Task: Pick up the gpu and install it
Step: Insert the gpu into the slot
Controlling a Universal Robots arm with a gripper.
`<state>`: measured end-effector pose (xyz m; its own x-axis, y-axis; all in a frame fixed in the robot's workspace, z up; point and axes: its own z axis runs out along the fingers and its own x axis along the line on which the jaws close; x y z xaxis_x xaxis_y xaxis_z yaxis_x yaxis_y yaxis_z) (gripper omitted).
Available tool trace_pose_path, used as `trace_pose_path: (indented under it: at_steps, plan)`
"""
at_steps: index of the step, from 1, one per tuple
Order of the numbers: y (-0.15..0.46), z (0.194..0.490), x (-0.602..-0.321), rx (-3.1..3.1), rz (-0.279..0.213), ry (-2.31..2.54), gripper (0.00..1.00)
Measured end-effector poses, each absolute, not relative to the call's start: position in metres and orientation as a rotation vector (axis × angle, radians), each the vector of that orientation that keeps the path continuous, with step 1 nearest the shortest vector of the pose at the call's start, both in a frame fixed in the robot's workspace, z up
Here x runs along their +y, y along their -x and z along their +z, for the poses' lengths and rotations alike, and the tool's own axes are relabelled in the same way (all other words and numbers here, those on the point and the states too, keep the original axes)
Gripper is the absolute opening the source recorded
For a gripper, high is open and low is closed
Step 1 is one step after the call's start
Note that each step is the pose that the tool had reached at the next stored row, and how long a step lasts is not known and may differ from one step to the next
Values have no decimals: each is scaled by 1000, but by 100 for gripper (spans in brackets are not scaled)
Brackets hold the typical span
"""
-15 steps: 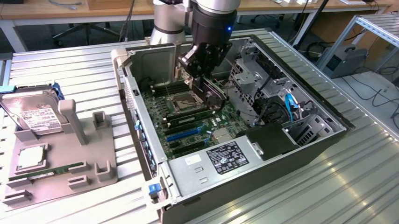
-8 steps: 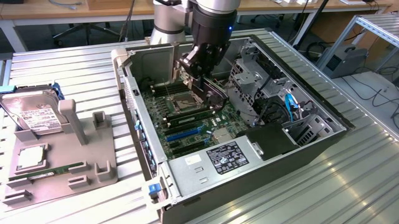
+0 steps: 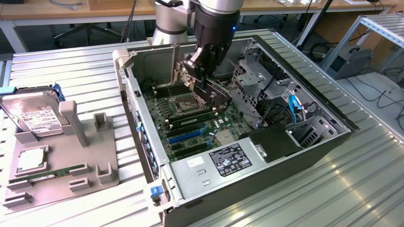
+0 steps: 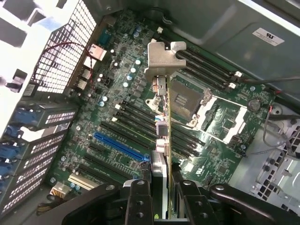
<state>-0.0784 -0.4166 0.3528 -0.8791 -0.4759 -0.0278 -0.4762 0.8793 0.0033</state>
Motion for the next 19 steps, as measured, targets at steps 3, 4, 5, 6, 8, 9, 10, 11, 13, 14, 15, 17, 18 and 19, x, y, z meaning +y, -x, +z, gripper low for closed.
trace_pose_path:
  at_steps: [3, 4, 5, 6, 8, 9, 10, 11, 13, 14, 15, 17, 18, 19]
  plan:
    - [78, 353, -417, 3010, 16, 805, 27]
    - [78, 353, -417, 3005, 16, 823, 27]
    - [78, 353, -417, 3001, 17, 836, 27]
    - [78, 353, -417, 2996, 17, 854, 27]
    - [78, 353, -417, 2989, 17, 878, 27]
    - [78, 353, -417, 2986, 17, 891, 27]
    - [78, 353, -417, 2982, 17, 903, 27]
    - [78, 353, -417, 2978, 18, 916, 27]
    - [78, 353, -417, 2971, 18, 940, 27]
    - [78, 353, -417, 2967, 18, 952, 27]
    - [78, 353, -417, 2963, 18, 964, 27]
    - [78, 353, -417, 2956, 19, 988, 27]
    - [78, 353, -417, 2950, 19, 1003, 27]
    - [78, 353, -417, 2946, 19, 1016, 27]
